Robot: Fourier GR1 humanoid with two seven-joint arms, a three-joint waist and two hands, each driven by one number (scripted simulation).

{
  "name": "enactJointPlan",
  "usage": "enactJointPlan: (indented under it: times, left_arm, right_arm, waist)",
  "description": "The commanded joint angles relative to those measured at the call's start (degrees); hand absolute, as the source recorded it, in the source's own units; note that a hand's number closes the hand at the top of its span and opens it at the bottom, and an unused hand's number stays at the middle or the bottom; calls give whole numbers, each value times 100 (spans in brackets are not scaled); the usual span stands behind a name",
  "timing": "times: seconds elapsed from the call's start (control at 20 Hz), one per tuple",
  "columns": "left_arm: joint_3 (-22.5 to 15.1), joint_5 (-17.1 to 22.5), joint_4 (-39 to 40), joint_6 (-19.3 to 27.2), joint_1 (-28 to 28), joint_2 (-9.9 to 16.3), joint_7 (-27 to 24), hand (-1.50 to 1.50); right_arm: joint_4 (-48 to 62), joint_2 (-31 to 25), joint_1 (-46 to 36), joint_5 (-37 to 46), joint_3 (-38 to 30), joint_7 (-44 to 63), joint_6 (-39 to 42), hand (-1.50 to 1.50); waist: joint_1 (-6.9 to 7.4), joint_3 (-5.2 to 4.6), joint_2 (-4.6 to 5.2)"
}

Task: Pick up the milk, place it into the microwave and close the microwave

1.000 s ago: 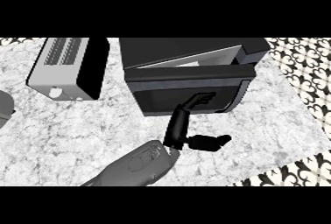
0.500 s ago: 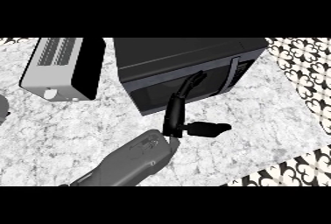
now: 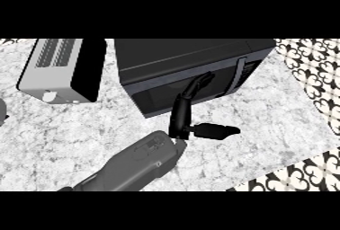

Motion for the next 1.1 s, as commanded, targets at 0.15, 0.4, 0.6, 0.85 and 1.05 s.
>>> enactJointPlan:
  times: [0.15,0.4,0.6,0.85,1.05]
  left_arm:
    - [190,290,403,45,-396,2,-141,-150]
    - [159,477,354,-8,-394,2,-201,-150]
    - [134,566,456,-28,-440,2,-341,-150]
    - [87,695,532,-83,-504,2,-435,-150]
    - [50,788,546,-57,-480,2,-567,-150]
  right_arm:
    - [155,-168,-313,15,-10,66,-22,150]
    - [674,505,-243,-1380,677,319,529,-150]
    - [926,392,-348,-1646,687,434,703,-150]
    - [1155,239,-551,-1940,646,607,804,-150]
    - [1390,131,-639,-2137,622,634,984,-150]
  waist:
    - [-47,4,92]
    - [30,30,123]
    - [8,28,135]
    - [-15,15,127]
    - [-89,26,126]
